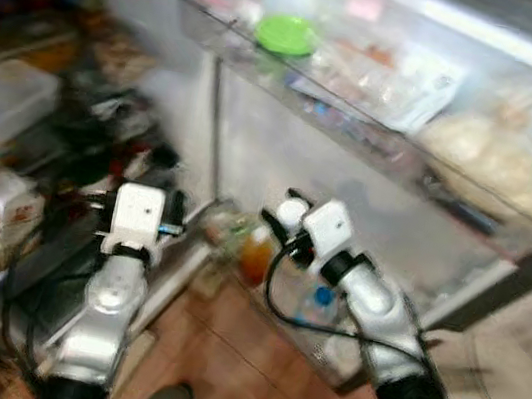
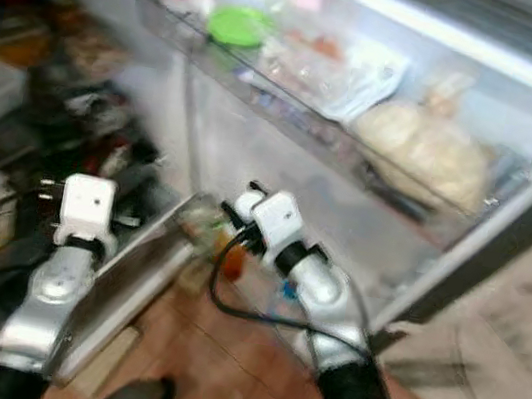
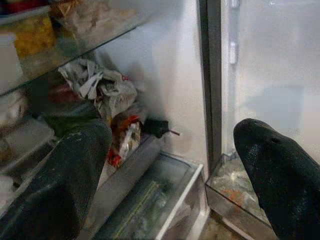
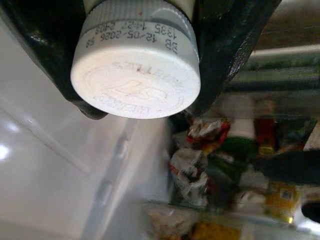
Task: Restocking fridge
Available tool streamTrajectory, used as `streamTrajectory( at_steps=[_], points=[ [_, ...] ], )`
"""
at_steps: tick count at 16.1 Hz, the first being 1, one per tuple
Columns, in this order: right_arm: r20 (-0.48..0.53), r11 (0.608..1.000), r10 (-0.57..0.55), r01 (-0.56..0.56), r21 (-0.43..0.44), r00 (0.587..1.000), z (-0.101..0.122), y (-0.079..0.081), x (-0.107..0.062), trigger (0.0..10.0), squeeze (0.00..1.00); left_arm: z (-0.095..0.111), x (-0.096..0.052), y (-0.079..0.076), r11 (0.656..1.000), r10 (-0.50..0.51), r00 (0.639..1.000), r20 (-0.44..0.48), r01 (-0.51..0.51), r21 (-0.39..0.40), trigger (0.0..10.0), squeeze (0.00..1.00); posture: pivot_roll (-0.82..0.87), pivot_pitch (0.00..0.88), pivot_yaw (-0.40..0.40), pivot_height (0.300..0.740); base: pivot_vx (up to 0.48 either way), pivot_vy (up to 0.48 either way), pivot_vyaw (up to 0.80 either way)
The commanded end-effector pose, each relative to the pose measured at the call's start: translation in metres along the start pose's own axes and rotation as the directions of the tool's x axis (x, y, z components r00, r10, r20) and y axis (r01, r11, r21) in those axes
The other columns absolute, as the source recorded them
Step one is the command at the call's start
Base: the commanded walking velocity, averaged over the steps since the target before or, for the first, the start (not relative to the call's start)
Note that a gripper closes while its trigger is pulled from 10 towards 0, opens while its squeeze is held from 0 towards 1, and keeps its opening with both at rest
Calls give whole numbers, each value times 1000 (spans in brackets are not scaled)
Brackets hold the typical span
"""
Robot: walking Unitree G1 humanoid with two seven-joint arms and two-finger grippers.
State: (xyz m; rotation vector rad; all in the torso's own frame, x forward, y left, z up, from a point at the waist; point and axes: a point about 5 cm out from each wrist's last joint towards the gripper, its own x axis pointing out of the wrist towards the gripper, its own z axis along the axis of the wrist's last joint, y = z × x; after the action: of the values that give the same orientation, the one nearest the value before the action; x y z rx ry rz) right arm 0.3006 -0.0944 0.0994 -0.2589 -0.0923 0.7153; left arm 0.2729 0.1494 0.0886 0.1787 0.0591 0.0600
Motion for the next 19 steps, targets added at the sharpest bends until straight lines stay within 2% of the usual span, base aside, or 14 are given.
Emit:
streamTrajectory(
  at_steps=[1, 4, 6, 7, 9, 12, 14, 16, 19],
  points=[
    [26, 1000, -16, 17, -18, 1000, 6, -4, 3, 10000, 0, 2, -1, 2, 1000, -3, 1000, 1, 3, 7, 10000, 0, 115, 20, -43, 740, 0, 0, 0],
    [22, 999, -42, 42, -27, 999, 3, -3, 7, 10000, 0, 3, -2, 2, 1000, -3, 1000, 3, 3, 6, 10000, 0, 121, 20, -50, 740, 0, 0, 0],
    [9, 997, -68, 68, -23, 998, -1, 5, 10, 10000, 0, 3, -6, 2, 1000, -4, 1000, 5, 4, 2, 10000, 0, 129, 30, -52, 740, 0, 0, 0],
    [-4, 997, -74, 74, -3, 997, -5, 8, 11, 10000, 0, 2, -9, 2, 1000, -10, 1000, 2, 10, 2, 10000, 0, 135, 37, -53, 740, 0, 0, 0],
    [-33, 989, -110, 112, 91, 993, -13, 16, 14, 10000, 0, 1, -13, 4, 1000, -5, 1000, -9, 5, 1, 10000, 0, 149, 50, -55, 740, 0, 0, 0],
    [-87, 970, -155, 168, 176, 984, -21, 26, 28, 10000, 0, -1, -26, 7, 1000, -7, 1000, -30, 8, 14, 10000, 0, 199, 99, -47, 740, 0, 0, 0],
    [-159, 946, -221, 251, 206, 962, -28, 25, 34, 10000, 0, -7, -39, 13, 1000, -9, 998, -59, 11, 28, 10000, 0, 212, 123, -37, 740, 0, 0, 0],
    [-183, 931, -276, 310, 192, 944, -29, 21, 36, 10000, 0, -8, -44, 15, 999, -17, 998, -66, 19, 36, 10000, 0, 215, 136, -27, 740, 0, 0, 0],
    [-193, 904, -322, 361, 226, 927, -29, 9, 38, 10000, 0, -3, -44, 12, 999, -43, 996, -72, 45, 23, 10000, 0, 217, 139, -11, 740, 0, 0, 0]
  ],
)
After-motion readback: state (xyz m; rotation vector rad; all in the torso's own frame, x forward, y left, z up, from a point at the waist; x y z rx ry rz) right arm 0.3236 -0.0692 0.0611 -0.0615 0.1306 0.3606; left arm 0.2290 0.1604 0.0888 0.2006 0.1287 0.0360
